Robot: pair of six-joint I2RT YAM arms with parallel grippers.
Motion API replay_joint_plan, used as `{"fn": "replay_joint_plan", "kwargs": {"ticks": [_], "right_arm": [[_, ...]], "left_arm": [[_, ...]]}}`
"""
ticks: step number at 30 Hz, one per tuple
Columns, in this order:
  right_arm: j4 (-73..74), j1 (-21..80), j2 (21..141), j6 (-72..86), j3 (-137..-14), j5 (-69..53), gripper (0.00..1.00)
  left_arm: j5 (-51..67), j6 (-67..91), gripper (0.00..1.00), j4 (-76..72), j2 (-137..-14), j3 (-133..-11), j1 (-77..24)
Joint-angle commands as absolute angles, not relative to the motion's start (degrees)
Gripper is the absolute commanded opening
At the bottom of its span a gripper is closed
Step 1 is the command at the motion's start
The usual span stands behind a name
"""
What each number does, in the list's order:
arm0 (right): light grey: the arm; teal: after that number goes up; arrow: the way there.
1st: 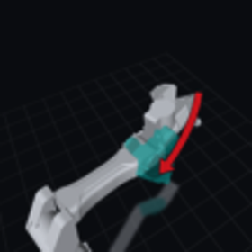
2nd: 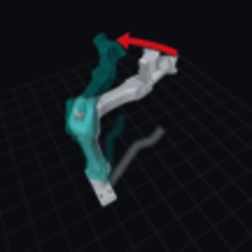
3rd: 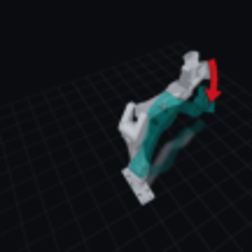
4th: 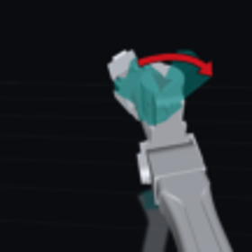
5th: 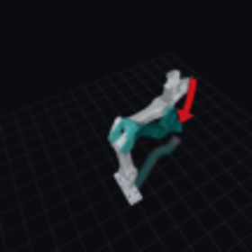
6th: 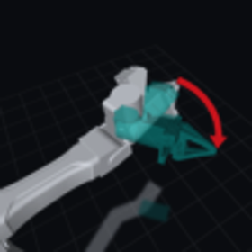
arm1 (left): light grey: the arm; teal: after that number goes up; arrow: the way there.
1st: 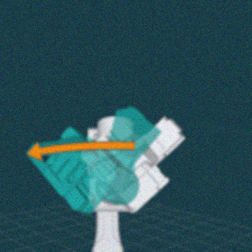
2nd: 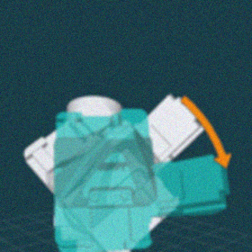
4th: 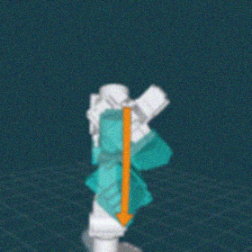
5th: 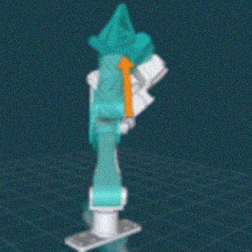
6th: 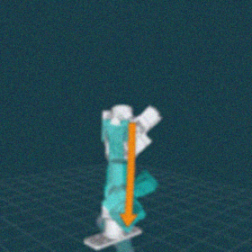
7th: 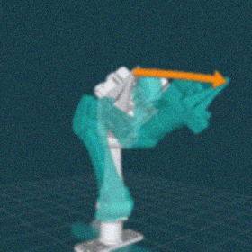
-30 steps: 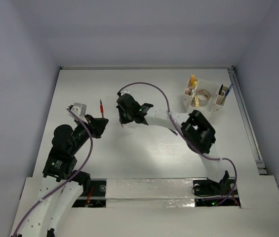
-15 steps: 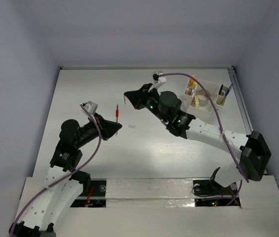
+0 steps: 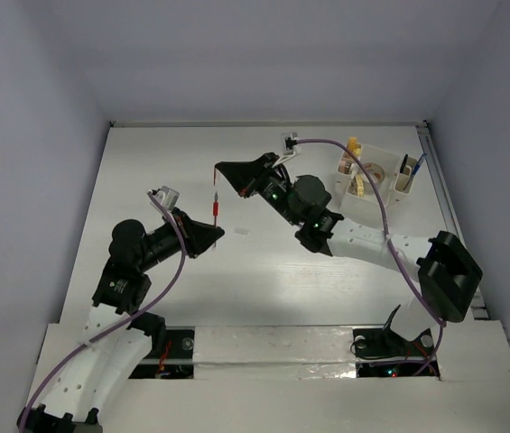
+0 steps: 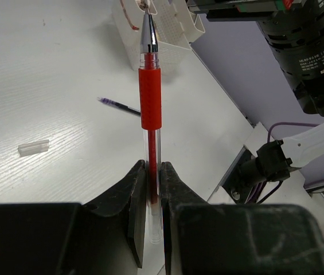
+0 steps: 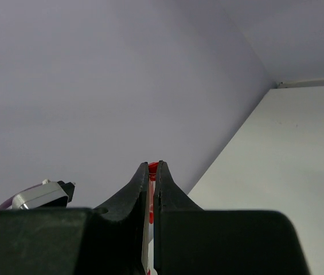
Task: Sort the stationery into containers
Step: Close the pen cap on the pen.
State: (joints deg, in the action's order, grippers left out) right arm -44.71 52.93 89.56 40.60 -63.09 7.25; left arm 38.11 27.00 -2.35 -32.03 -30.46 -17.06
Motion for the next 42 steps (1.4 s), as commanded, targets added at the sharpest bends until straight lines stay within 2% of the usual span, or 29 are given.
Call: {"fn": "replay_joint_plan", "kwargs": {"ticks": [1, 12, 24, 42], "right_arm": [[-51.42, 53.00, 89.47, 42.19, -62.05, 6.68, 0.00], [-53.61, 53.53, 89.12, 42.89, -58.71, 5.28, 0.00], [-52.65, 54.05, 90.97, 41.66, -61.96, 3.78, 0.00], [-54.14, 55.11, 89.12, 38.24, -60.03, 5.80, 0.00]], "left_arm": [[36.92, 26.81, 0.00, -4.57, -31.38, -30.67, -17.31], [35.42, 26.63, 0.00, -3.87, -31.29, -30.76, -17.31], [37.18, 26.81, 0.00, -4.57, -32.43, -30.59, -17.31], [36.74, 26.81, 0.00, -4.22, -32.78, -30.59, -17.31]]}}
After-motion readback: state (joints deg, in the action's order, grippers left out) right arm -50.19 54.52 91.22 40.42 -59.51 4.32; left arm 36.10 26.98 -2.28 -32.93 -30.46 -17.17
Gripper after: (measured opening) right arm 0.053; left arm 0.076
